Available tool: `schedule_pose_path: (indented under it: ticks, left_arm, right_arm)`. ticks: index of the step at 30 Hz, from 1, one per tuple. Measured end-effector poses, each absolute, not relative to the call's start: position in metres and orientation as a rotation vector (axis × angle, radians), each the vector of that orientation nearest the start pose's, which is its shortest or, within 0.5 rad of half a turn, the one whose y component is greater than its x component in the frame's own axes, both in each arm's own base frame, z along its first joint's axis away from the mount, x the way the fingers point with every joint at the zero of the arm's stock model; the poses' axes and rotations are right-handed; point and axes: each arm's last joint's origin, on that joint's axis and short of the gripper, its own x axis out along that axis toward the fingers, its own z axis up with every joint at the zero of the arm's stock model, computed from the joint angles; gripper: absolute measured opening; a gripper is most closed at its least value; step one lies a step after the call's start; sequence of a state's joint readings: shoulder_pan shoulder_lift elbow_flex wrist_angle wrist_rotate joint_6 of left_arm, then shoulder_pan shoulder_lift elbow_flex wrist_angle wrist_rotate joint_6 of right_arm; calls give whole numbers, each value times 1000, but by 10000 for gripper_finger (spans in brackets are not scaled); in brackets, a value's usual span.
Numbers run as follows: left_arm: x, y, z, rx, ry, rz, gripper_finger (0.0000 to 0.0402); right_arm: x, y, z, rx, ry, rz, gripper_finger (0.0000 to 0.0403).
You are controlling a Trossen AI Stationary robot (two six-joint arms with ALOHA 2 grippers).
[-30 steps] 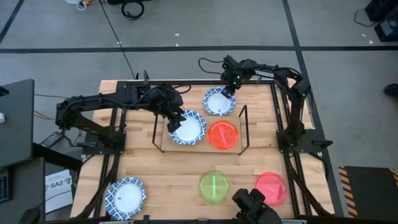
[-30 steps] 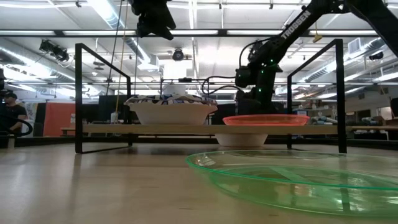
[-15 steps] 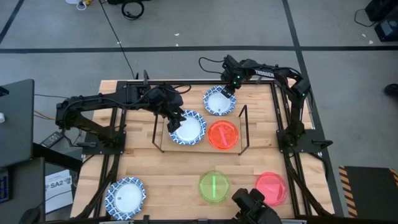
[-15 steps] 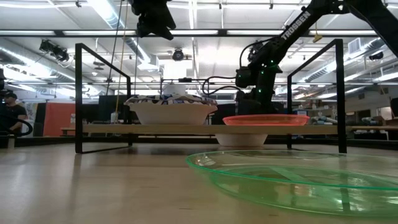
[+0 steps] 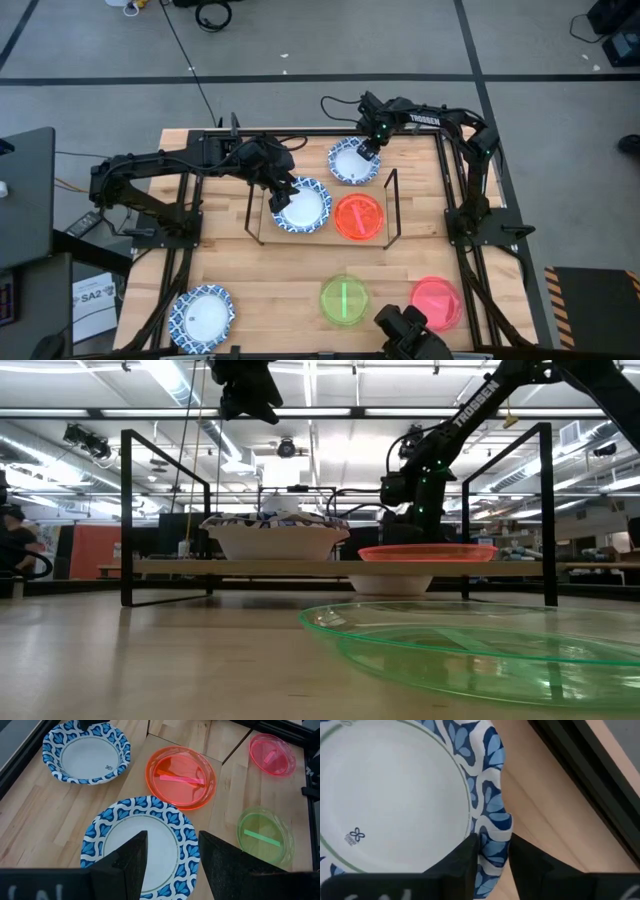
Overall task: Place and stack plates onto a shelf
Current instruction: Stack the blue patterned bowl on top of the blue patterned bowl on the shelf
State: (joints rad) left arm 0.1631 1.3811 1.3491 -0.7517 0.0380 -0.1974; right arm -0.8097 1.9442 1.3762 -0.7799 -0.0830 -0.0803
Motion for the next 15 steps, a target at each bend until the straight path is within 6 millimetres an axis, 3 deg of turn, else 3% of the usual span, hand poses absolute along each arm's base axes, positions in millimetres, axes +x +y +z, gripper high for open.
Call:
schedule_pose_path:
  ticks: [8,15]
  left_arm:
    - [282,45,347,-265,767,195,183]
    - [282,45,347,-265,767,195,183]
  right_arm:
    - [262,-271,174,527,1257,-555,51]
    - [262,-271,174,526,1257,-555,23]
